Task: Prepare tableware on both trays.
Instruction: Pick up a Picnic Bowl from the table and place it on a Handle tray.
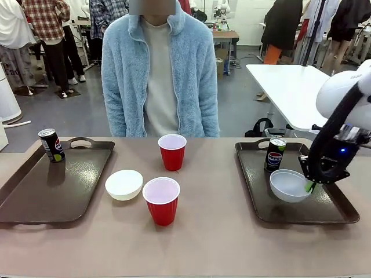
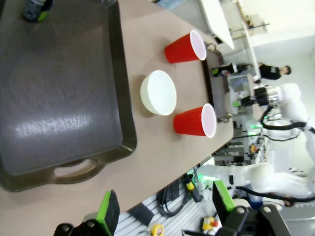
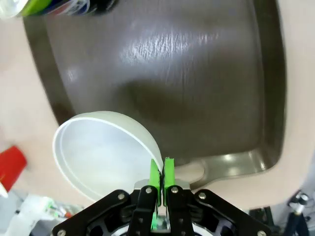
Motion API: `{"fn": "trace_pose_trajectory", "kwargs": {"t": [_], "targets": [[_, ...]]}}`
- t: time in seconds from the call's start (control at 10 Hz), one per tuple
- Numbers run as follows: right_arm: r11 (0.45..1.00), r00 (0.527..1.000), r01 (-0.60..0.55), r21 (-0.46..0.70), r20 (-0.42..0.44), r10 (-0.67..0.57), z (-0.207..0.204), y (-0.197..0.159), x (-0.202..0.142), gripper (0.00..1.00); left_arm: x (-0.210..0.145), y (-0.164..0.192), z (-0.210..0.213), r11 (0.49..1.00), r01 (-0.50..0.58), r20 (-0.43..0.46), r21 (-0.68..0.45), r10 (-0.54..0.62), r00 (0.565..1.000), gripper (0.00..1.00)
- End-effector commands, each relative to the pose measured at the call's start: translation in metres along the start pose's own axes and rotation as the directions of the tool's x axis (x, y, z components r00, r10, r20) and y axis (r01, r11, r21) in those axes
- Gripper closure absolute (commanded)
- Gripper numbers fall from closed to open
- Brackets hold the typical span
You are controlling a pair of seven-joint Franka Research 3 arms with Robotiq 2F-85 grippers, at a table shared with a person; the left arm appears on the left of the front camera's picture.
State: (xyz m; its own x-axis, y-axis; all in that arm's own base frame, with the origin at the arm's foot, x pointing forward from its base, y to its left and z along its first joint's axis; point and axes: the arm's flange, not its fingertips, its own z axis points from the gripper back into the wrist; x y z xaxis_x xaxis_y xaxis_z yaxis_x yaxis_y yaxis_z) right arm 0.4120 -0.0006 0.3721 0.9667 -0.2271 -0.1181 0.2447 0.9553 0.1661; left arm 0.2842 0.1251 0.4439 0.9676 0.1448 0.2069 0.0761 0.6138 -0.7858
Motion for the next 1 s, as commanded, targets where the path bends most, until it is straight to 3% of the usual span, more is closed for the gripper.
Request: {"fn": "trace_pose_trajectory", "kwargs": {"t": [0.0, 0.2, 0.3, 0.4, 0.5, 0.7, 0.8, 0.9], "targets": [[0.999, 0.999, 0.030, 0.017, 0.018, -0.030, -0.007, 0.002, 0.020, 1.00, 0.001, 0.001, 0.001, 1.000, 0.003, 0.008, -0.009, -0.003, 1.000, 0.00], [0.999, 0.999, 0.037, 0.016, 0.008, -0.037, -0.017, -0.001, 0.032, 1.00, 0.001, 0.001, 0.001, 1.000, 0.003, 0.008, -0.009, -0.003, 1.000, 0.00], [0.999, 0.999, 0.034, 0.018, -0.012, -0.033, -0.021, -0.001, 0.034, 0.40, 0.001, 0.001, 0.001, 1.000, 0.003, 0.008, -0.009, -0.003, 1.000, 0.00], [1.000, 0.999, 0.025, 0.007, -0.023, -0.025, -0.021, 0.000, 0.033, 0.37, 0.001, 0.001, 0.001, 1.000, 0.003, 0.008, -0.009, -0.003, 1.000, 0.00], [1.000, 1.000, 0.017, -0.002, -0.020, -0.017, -0.017, 0.003, 0.030, 0.00, 0.001, 0.001, 0.001, 1.000, 0.003, 0.008, -0.009, -0.003, 1.000, 0.00], [0.999, 1.000, -0.020, -0.043, -0.024, 0.019, -0.001, 0.010, 0.018, 0.00, 0.001, 0.001, 0.001, 1.000, 0.003, 0.008, -0.009, -0.003, 1.000, 0.00], [0.994, 0.997, -0.060, -0.089, -0.043, 0.056, 0.014, 0.018, 0.010, 0.12, 0.001, 0.001, 0.001, 1.000, 0.003, 0.008, -0.009, -0.003, 1.000, 0.00], [0.982, 0.991, -0.128, -0.139, -0.059, 0.121, 0.029, 0.025, 0.003, 0.02, 0.001, 0.001, 0.001, 1.000, 0.003, 0.008, -0.009, -0.003, 1.000, 0.00]]}}
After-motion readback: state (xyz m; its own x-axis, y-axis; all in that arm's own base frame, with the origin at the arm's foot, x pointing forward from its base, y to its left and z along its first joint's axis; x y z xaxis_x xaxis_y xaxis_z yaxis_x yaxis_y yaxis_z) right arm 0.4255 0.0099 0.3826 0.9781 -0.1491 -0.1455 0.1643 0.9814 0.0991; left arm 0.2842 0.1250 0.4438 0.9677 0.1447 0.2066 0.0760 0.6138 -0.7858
